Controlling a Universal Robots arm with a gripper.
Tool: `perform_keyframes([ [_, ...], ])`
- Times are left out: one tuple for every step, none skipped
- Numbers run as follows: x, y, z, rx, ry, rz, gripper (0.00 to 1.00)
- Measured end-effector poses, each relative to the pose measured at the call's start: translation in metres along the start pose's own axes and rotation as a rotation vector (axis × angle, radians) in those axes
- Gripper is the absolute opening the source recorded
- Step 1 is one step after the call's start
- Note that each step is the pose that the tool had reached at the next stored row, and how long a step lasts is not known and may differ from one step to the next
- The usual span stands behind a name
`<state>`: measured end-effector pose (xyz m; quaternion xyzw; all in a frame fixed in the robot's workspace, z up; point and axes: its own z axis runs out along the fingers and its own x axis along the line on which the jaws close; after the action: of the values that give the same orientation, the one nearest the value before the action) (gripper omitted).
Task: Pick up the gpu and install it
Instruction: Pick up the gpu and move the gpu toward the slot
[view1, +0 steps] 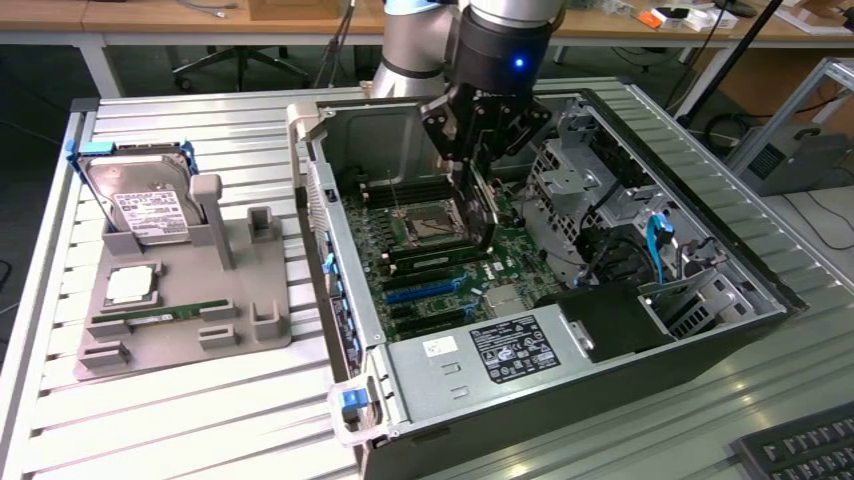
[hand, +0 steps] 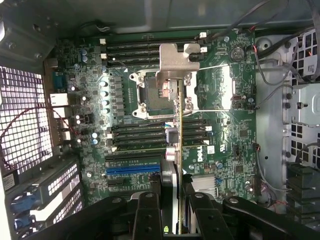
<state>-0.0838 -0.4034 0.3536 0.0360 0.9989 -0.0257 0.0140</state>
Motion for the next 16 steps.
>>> perform_keyframes([
  [-0.0003, 0.0, 0.0003, 0.0001, 0.0, 0.0, 0.27],
  [-0.0006, 0.0001, 0.0006, 0.0003, 0.0, 0.0, 0.27],
  [-0.001, 0.0001, 0.0011, 0.0004, -0.0001, 0.0, 0.27],
  [-0.0013, 0.0002, 0.0014, 0.0005, 0.0, 0.0, 0.27],
  [-0.0014, 0.0002, 0.0017, 0.0005, 0.0, 0.0, 0.27],
  [-0.0016, 0.0002, 0.0019, 0.0006, -0.0001, 0.0, 0.27],
  [-0.0019, 0.0002, 0.0022, 0.0007, -0.0001, 0.0, 0.27],
  [-0.0021, 0.0003, 0.0026, 0.0008, -0.0001, 0.0, 0.27],
  [-0.0024, 0.0003, 0.0029, 0.0008, -0.0001, 0.0, 0.27],
  [-0.0028, 0.0004, 0.0033, 0.0009, -0.0001, 0.0, 0.27],
  [-0.0031, 0.0004, 0.0037, 0.0011, -0.0001, 0.0, 0.27],
  [-0.0036, 0.0005, 0.0041, 0.0012, -0.0001, 0.0, 0.27],
  [-0.0042, 0.0005, 0.0046, 0.0013, -0.0001, 0.0, 0.27],
  [-0.0048, 0.0006, 0.0051, 0.0013, -0.0001, 0.0, 0.27],
  [-0.0056, 0.0007, 0.0056, 0.0014, -0.0001, 0.0, 0.27],
  [-0.0065, 0.0008, 0.0063, 0.0014, -0.0001, 0.0, 0.27],
])
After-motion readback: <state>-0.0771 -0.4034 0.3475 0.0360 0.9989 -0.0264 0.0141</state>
